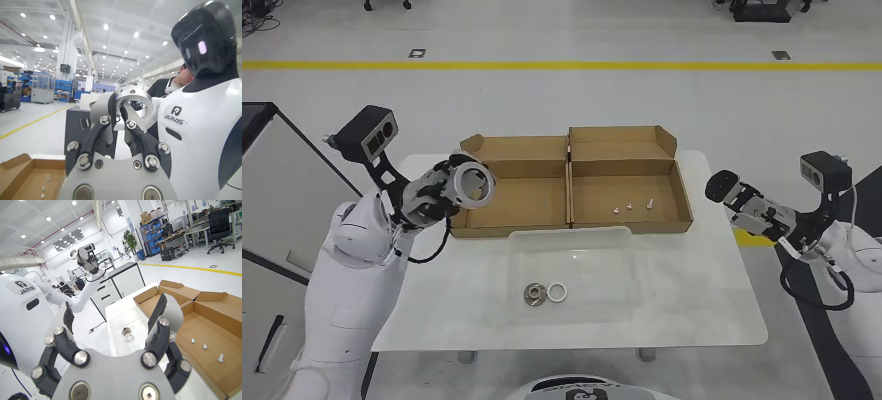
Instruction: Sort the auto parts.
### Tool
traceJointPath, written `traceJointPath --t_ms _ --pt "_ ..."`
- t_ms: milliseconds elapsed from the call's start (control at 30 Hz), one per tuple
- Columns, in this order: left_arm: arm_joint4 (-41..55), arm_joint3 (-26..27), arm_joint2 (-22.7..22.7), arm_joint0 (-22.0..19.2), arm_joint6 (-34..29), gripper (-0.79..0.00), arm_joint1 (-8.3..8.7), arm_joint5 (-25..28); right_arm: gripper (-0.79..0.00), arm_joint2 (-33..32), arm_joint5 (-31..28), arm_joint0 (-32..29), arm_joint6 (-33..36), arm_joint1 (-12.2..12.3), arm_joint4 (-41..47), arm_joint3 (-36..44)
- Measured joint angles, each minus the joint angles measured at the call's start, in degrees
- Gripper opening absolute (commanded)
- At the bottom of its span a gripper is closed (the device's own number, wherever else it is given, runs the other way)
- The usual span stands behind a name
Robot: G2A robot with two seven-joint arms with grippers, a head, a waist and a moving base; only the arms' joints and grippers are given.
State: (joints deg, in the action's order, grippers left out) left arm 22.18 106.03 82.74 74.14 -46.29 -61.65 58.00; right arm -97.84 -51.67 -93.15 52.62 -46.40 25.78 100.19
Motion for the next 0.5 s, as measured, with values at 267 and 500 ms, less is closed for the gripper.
traceJointPath --t_ms 267,500 --pt "4.17 0.42 -0.10 0.44 0.27 -0.785 -0.35 0.00 0.000 0.00 0.00 0.00 0.00 0.00 0.00 0.00" --pt "16.71 1.09 0.88 0.93 -0.01 -0.785 -1.88 0.00 0.000 0.00 0.00 0.00 0.00 0.00 0.00 0.00"
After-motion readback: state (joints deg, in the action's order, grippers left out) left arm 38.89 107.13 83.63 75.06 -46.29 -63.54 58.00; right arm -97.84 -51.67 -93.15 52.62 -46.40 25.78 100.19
